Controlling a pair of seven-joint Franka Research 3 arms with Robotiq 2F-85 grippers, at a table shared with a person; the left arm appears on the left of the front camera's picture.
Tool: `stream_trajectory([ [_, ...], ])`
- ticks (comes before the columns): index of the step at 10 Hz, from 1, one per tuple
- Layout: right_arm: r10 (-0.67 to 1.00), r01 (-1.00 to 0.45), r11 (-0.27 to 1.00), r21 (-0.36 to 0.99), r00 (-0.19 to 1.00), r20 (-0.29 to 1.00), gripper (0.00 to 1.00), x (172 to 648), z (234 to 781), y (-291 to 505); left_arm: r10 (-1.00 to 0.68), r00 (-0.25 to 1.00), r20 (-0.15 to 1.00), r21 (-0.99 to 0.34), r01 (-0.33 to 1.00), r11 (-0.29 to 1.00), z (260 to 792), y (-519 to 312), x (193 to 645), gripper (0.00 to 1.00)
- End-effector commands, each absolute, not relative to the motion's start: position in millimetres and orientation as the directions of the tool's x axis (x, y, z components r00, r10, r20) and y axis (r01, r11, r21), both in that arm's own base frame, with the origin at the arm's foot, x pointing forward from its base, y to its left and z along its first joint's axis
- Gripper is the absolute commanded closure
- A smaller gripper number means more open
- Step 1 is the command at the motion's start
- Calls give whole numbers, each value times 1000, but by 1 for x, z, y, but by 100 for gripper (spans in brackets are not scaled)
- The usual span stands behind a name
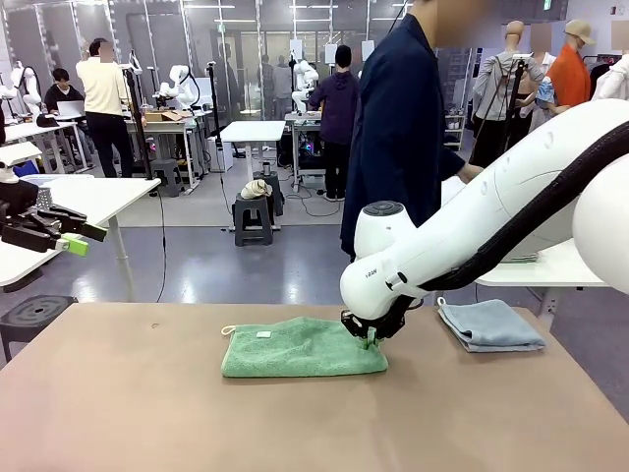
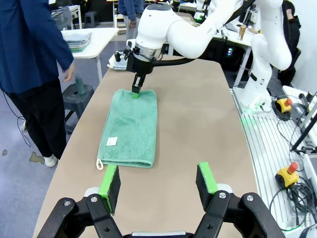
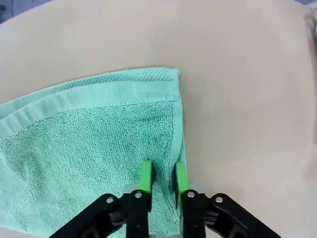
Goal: Fold the towels and place them in the basket.
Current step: When a person lays out a Towel with hook on the table, fold it in half twice.
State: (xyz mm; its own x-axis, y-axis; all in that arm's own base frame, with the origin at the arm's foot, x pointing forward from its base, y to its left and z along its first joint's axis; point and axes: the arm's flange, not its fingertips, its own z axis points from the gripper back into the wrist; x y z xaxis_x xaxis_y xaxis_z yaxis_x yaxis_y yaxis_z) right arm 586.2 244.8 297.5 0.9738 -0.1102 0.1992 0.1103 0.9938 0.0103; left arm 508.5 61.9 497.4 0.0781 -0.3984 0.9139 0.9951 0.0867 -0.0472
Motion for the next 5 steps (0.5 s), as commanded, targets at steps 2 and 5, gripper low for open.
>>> stream_trajectory([
  [2, -117, 125, 992, -19, 965, 233, 45, 577, 304, 242, -395, 76, 916, -47, 995, 84, 498, 61, 508, 21],
  [5, -113, 121, 993, -19, 969, 220, 45, 583, 294, 238, -395, 76, 916, -47, 995, 84, 498, 61, 508, 21],
])
